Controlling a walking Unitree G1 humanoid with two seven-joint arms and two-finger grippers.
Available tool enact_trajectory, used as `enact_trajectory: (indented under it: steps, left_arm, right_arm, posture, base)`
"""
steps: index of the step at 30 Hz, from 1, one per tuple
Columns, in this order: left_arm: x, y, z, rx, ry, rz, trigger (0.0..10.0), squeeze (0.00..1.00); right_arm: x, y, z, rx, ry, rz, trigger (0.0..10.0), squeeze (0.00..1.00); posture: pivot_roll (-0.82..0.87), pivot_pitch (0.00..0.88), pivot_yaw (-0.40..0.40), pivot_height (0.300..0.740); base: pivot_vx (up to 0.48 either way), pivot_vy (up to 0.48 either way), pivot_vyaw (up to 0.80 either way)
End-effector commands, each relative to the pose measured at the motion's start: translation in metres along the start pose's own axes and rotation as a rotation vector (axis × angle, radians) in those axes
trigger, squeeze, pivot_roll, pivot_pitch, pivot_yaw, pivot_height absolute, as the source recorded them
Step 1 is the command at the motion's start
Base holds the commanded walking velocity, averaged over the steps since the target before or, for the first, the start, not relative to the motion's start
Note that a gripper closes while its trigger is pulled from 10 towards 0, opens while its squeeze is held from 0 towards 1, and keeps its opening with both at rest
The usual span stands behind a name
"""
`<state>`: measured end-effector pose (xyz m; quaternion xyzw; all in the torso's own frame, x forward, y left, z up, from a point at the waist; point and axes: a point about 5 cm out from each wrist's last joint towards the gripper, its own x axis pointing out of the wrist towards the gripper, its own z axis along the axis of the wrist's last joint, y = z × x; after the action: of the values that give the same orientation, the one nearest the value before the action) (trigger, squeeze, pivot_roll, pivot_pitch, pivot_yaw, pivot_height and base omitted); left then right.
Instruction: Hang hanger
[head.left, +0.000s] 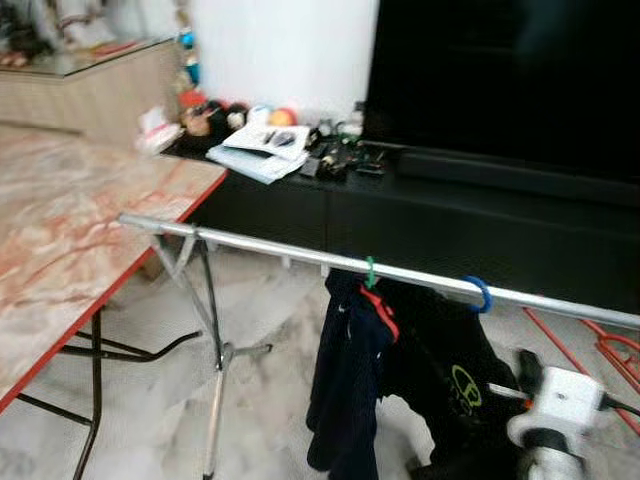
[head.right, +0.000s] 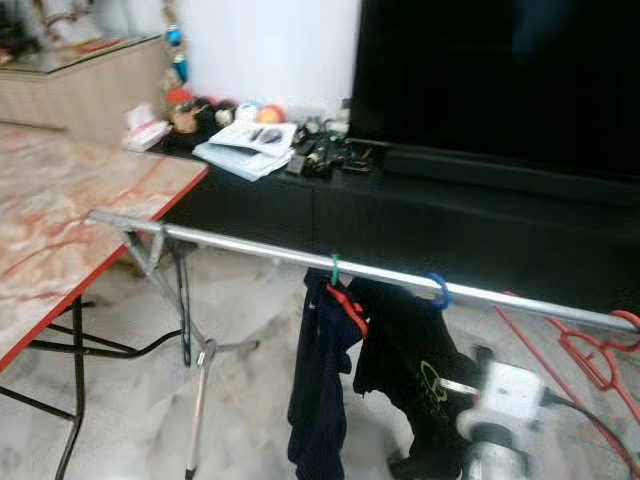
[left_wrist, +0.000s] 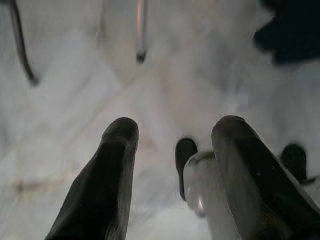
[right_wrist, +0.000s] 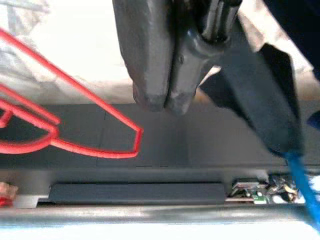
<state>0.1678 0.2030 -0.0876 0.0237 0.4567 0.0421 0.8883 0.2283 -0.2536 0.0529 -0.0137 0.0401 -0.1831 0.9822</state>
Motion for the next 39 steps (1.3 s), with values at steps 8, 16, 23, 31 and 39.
enact_trajectory:
  steps: [8, 16, 23, 31, 39]
  left_arm:
    - [-0.005, 0.016, -0.018, 0.012, 0.068, 0.034, 10.0, 0.0]
    - [-0.005, 0.017, -0.017, 0.018, 0.069, 0.032, 10.0, 0.0]
    - [-0.004, 0.018, -0.016, 0.02, 0.073, 0.031, 10.0, 0.0]
    - [-0.004, 0.018, -0.016, 0.025, 0.074, 0.024, 10.0, 0.0]
    - [-0.004, 0.019, -0.015, 0.025, 0.076, 0.024, 10.0, 0.0]
  right_arm:
    - [-0.002, 0.012, 0.0, 0.017, 0.005, 0.02, 10.0, 0.0]
    - [-0.005, -0.011, -0.025, -0.093, 0.178, -0.031, 10.0, 1.0]
    - [0.01, -0.024, -0.015, -0.149, 0.181, 0.065, 10.0, 0.0]
    - [0.017, -0.022, -0.019, -0.193, 0.235, 0.114, 10.0, 0.0]
    - [0.025, -0.015, -0.033, -0.214, 0.33, 0.149, 10.0, 0.0]
  posture:
    - [0.07, 0.0, -0.004, 0.74]
    - [0.07, 0.0, -0.006, 0.74]
    - [0.07, 0.0, -0.004, 0.74]
    - [0.08, 0.0, 0.0, 0.74]
    - [0.09, 0.001, 0.006, 0.74]
  base:
    - [0.0, 0.0, 0.0]
    - [0.0, 0.0, 0.0]
    - [0.0, 0.0, 0.0]
    - [0.0, 0.0, 0.0]
    - [0.0, 0.0, 0.0]
